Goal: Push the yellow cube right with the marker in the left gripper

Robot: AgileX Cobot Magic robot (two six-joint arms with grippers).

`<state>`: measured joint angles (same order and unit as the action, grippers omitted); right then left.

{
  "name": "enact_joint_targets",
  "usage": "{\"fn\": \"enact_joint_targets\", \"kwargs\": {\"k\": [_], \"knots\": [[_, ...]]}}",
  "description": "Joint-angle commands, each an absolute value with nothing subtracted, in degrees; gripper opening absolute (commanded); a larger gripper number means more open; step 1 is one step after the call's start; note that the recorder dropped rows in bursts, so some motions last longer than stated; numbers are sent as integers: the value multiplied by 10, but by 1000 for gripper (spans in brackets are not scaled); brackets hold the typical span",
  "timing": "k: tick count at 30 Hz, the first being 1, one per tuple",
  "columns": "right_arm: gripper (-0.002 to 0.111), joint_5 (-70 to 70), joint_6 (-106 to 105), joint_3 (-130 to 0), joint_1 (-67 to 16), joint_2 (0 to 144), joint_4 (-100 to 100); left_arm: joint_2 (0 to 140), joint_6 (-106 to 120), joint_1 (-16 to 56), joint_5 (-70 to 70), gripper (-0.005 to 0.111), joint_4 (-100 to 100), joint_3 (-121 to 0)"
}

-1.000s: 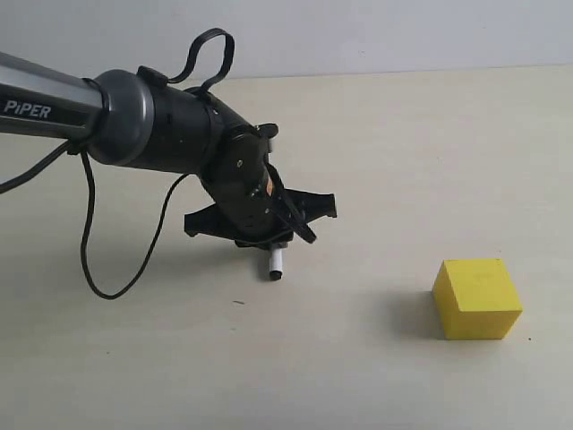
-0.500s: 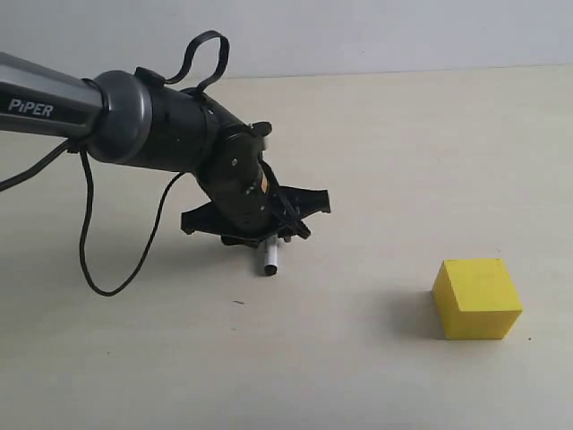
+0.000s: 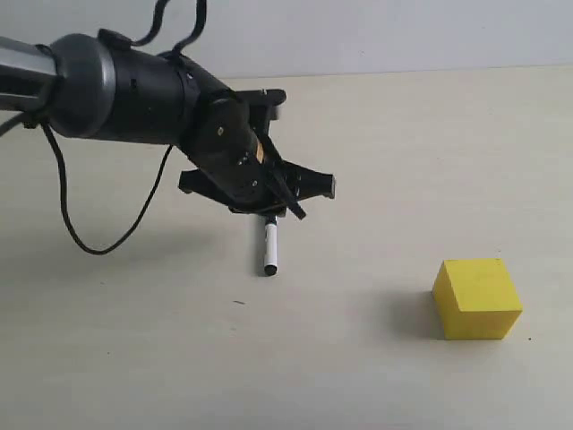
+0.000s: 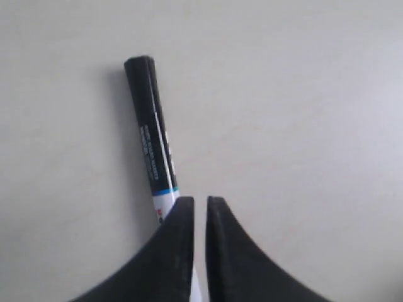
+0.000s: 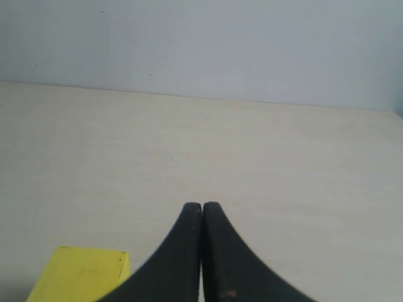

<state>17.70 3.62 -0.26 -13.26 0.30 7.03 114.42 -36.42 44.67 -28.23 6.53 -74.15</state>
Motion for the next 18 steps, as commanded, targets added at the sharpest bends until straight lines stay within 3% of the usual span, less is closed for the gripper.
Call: {"fn": "enact_joint_targets", "kwargs": {"k": [1,7,15,18], "knots": [[0,175,31,0,-133,0,68,1097,-339,445,-280,0,69,-728],[0,175,31,0,-133,0,68,1006,-278,447,-188,0,70,-628],[0,175,31,0,-133,0,68,756,-238,447,172,0,101,-320],[0,175,31,0,-133,0,68,664,-240,446,175,0,100,-248]]}}
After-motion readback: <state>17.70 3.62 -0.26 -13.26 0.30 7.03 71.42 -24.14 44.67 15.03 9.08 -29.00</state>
